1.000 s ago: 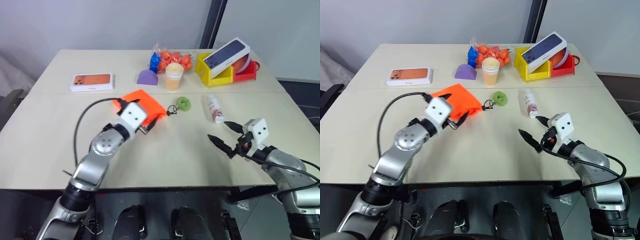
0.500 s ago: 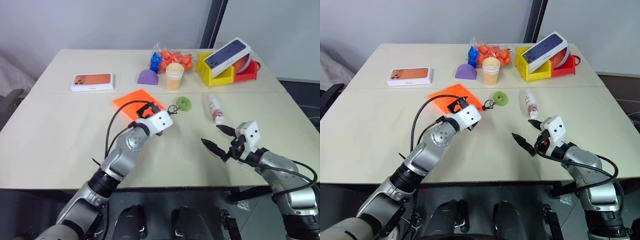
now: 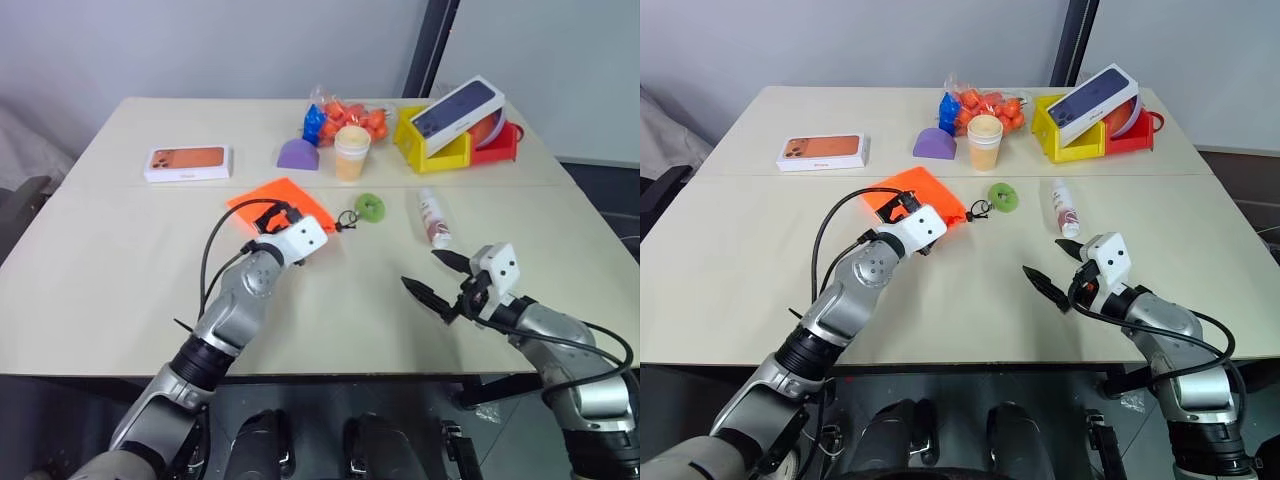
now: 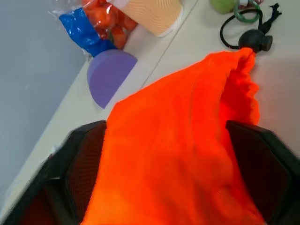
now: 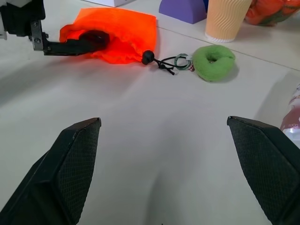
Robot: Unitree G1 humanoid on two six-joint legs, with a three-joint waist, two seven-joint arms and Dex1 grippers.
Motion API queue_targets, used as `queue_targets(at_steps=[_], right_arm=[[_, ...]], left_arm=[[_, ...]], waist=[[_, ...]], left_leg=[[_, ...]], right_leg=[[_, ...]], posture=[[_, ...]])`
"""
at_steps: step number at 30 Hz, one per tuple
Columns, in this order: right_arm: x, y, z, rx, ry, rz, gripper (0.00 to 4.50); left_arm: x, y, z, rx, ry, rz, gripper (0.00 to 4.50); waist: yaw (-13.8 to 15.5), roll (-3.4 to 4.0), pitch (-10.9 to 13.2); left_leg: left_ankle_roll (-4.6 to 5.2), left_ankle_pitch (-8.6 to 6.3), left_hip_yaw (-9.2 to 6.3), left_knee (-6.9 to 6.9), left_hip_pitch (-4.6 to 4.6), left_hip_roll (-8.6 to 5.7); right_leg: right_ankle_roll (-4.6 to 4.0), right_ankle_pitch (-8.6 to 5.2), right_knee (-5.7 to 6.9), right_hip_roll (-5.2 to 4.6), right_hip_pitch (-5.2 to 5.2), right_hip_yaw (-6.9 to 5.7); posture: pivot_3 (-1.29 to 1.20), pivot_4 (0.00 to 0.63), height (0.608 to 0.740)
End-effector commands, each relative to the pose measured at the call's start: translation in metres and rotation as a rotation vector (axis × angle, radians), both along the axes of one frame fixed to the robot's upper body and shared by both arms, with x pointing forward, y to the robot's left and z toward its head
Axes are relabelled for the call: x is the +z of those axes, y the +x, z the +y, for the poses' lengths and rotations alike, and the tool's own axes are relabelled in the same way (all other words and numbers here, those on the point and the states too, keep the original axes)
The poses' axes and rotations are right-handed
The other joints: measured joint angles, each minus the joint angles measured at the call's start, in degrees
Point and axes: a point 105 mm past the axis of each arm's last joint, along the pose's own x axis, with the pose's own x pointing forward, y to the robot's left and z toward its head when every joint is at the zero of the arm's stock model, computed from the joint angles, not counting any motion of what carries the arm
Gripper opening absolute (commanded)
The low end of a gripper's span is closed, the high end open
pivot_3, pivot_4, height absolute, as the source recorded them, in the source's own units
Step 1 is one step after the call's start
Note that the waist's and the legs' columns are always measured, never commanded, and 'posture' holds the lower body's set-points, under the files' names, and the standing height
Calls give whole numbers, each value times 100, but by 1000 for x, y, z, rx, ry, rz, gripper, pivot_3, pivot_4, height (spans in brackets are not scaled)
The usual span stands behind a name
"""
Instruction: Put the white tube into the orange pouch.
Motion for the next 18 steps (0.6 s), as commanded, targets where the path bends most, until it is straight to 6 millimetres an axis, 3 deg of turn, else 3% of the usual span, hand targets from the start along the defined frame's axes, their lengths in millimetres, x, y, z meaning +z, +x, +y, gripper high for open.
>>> queue_targets(at_steps=[1,5,8,12,18], right_arm=[[15,-1,5,16,14,-60,4500],[17,3,5,1,16,-70,4500],[20,9,3,-32,17,-88,4500],[24,36,-15,-207,-12,-129,4500],[12,73,-35,-429,7,-95,4500]], left_arm=[[13,1,5,10,-22,-46,2131],[12,2,9,21,-41,-31,48],[12,2,11,32,-82,-13,48],[9,-4,8,11,-259,81,48],[9,-16,0,-58,-353,135,48]], waist=[[-3,0,0],[-4,0,0],[-4,0,0],[-13,0,0],[-28,2,-1]], left_leg=[[0,0,0,0,0,0],[0,0,0,0,0,0],[0,0,0,2,1,0],[0,1,1,7,2,0],[-31,20,4,9,4,1]], right_leg=[[0,0,0,0,0,0],[1,1,2,1,0,0],[3,1,4,1,0,0],[4,2,6,1,2,-1],[8,4,15,4,1,0]], posture=[[0,150,740],[0,150,740],[0,150,740],[0,150,740],[0,150,740]])
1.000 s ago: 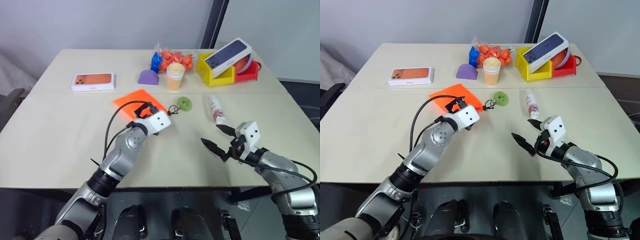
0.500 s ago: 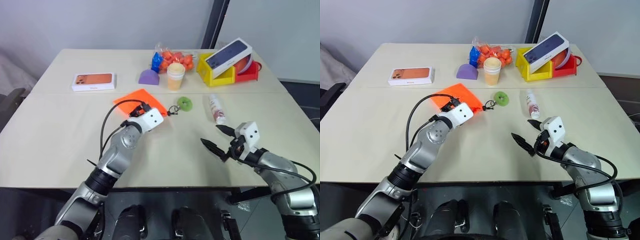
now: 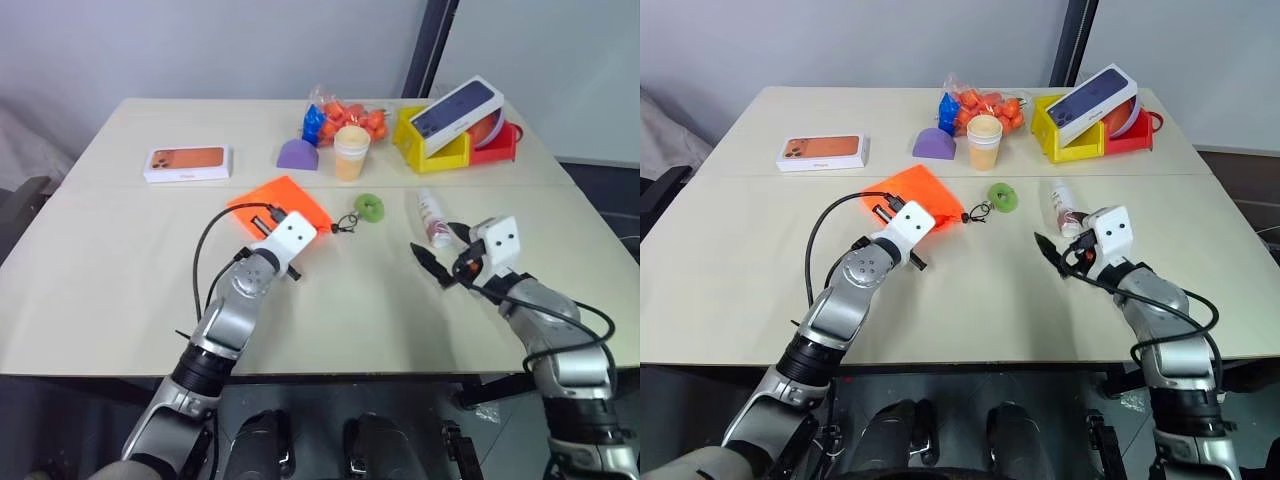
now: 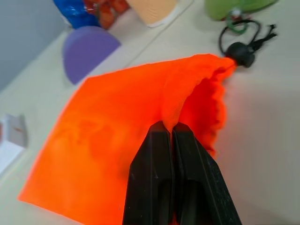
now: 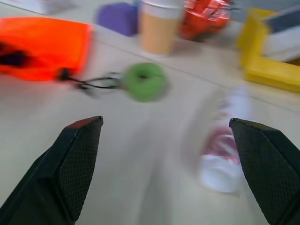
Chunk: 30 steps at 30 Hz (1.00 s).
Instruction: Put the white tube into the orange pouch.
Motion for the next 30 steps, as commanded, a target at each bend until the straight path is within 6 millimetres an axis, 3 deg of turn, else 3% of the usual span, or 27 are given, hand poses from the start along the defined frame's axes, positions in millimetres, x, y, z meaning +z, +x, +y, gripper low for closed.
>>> queue_targets(at_steps=[1,10,13,17,25,30], right_arm=[[-1,16,-10,-104,16,-8,4500],[-24,43,-14,-206,110,64,4500],[-25,45,-14,-212,126,64,3692],[-25,46,-13,-212,121,58,1746],[-14,38,-11,-177,93,5,1746],[8,5,21,94,52,-55,1746]], left_arm=[[17,-7,-7,-47,-66,-35,48],[19,-14,-5,-47,-145,7,48],[18,-15,-5,-45,-143,10,0],[18,-15,-5,-44,-141,12,0],[17,-15,-5,-45,-162,20,0],[20,-14,-2,-36,-209,27,0]], waist=[[-2,1,-1],[4,2,-1],[2,3,-1],[-9,3,-1],[-1,3,-1],[4,7,1]], left_leg=[[-1,1,0,0,0,0],[-10,7,3,-1,2,0],[-11,7,4,-1,2,-1],[-13,8,4,-2,3,0],[-14,9,4,-2,3,0],[-13,8,3,-3,2,-1]], right_leg=[[1,0,3,0,0,0],[14,3,8,3,1,0],[15,3,9,4,2,0],[15,4,9,4,2,0],[15,4,10,3,1,1],[17,3,10,1,0,1]], posture=[[0,150,740],[0,150,740],[0,150,740],[0,150,740],[0,150,740],[0,150,740]])
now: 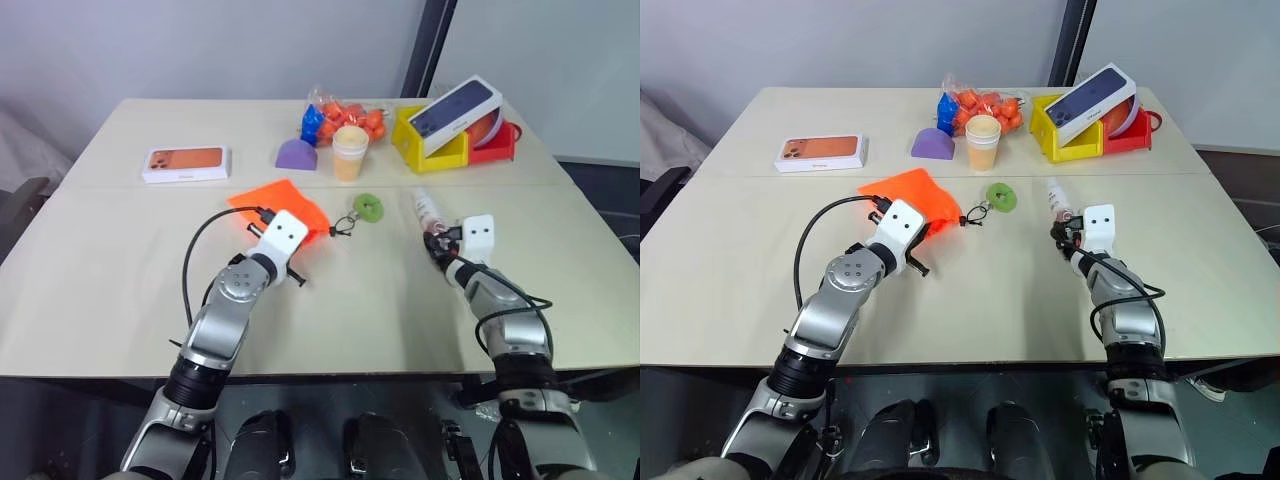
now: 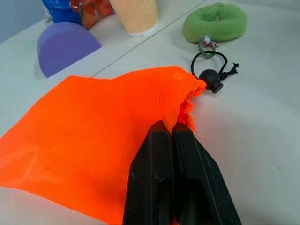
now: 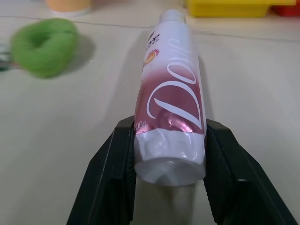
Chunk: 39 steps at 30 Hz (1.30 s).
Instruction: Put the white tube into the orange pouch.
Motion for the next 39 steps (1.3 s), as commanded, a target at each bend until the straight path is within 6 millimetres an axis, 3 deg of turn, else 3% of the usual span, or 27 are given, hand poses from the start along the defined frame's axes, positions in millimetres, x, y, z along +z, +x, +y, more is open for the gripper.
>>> queue_targets(at_steps=[1,5,10,20,30,39], right_arm=[[40,-28,34,265,-28,-120,1746],[35,-76,75,576,-28,-32,1746],[24,-89,101,664,-35,52,1746],[15,-68,125,652,-43,58,1746],[19,-38,149,615,-63,30,1746],[26,-14,195,617,-87,34,1746]], left_arm=[[15,-1,2,8,-56,-44,0],[18,0,2,6,-84,-45,0],[22,-1,0,-8,-96,-51,0],[23,-10,-7,-52,-116,-49,0],[21,-27,-13,-160,-127,-12,0],[12,-38,4,-191,-96,35,0]], waist=[[-5,0,0],[-2,0,-1],[-1,0,0],[6,0,0],[1,0,0],[-21,0,0]], left_leg=[[0,0,0,-1,0,0],[16,-10,-8,-4,1,2],[30,-19,-12,3,4,2],[36,-22,-12,4,1,1],[28,-17,-9,4,1,1],[6,-4,-7,-1,0,3]], right_leg=[[0,0,0,0,0,0],[-1,-1,-1,0,2,-1],[-6,0,-1,-1,5,-2],[-7,-1,-2,-2,4,-3],[-5,0,-2,-1,3,-4],[-5,0,5,0,-5,-4]], posture=[[0,150,740],[0,150,740],[0,150,740],[0,150,740],[0,150,740],[0,150,740]])
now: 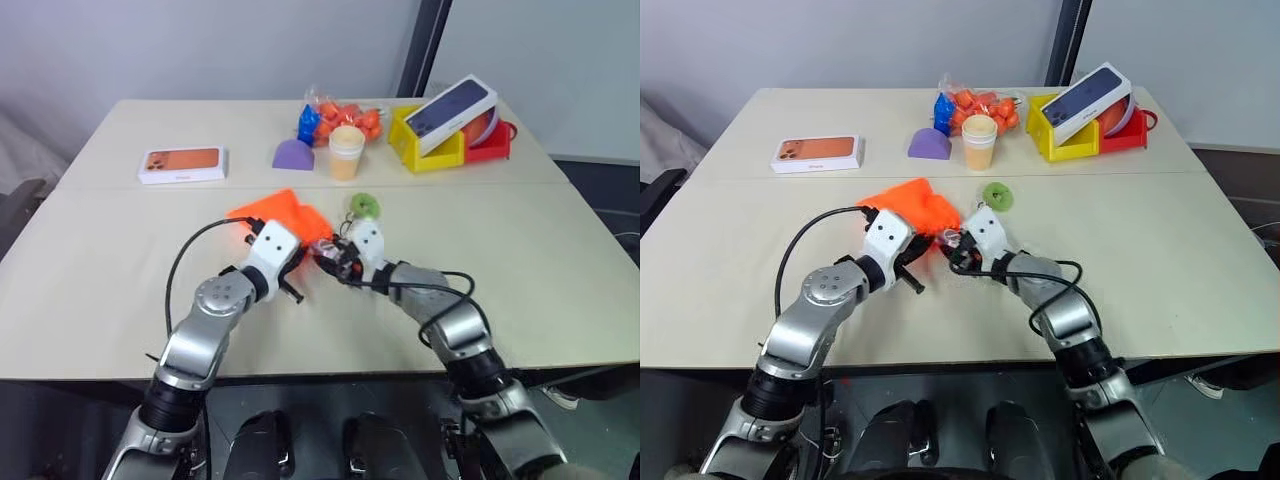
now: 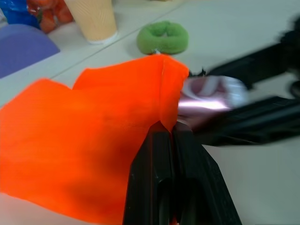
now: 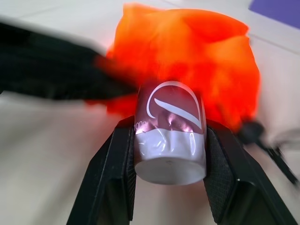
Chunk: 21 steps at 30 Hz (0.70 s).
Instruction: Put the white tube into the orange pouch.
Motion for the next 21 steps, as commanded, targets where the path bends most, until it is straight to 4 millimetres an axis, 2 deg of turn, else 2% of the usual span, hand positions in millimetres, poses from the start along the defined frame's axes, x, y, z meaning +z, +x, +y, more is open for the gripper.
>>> queue_targets(at_steps=[1,4,7,10,11,17,21], right_arm=[[15,10,20,-5,5,-48,1746],[15,15,27,-23,11,-39,1746],[18,13,30,-22,56,-18,2794],[21,4,29,-2,72,-15,4206],[22,0,27,3,77,-12,4478],[21,-24,12,56,75,16,4478],[19,-41,-12,85,44,30,4478]], left_arm=[[12,-7,3,-32,-11,-36,0],[12,-10,9,-31,-4,-33,0],[12,-11,16,-20,2,-33,0],[11,-11,22,-7,7,-30,0],[11,-11,24,-4,11,-29,0],[11,-11,32,5,18,-29,0],[12,-10,44,-3,26,-28,0]], waist=[[-6,0,0],[-14,0,0],[-7,0,0],[2,0,0],[-2,0,0],[-17,0,0],[-7,0,0]], left_leg=[[-1,0,1,0,0,0],[-2,0,4,1,0,0],[-3,1,3,0,-1,0],[-4,1,4,0,-2,0],[-4,0,4,0,-3,0],[3,-6,4,-8,-1,0],[12,-12,3,-8,-3,0]], right_leg=[[0,0,0,0,0,0],[0,0,0,-2,0,1],[0,0,0,-3,-1,0],[0,0,0,-4,-1,1],[0,0,-1,-5,-1,0],[-2,0,-1,-6,-5,2],[-3,-1,-3,-8,-7,2]], posture=[[0,150,740],[0,150,740],[0,150,740],[0,150,740],[0,150,740],[0,150,740],[0,150,740]])
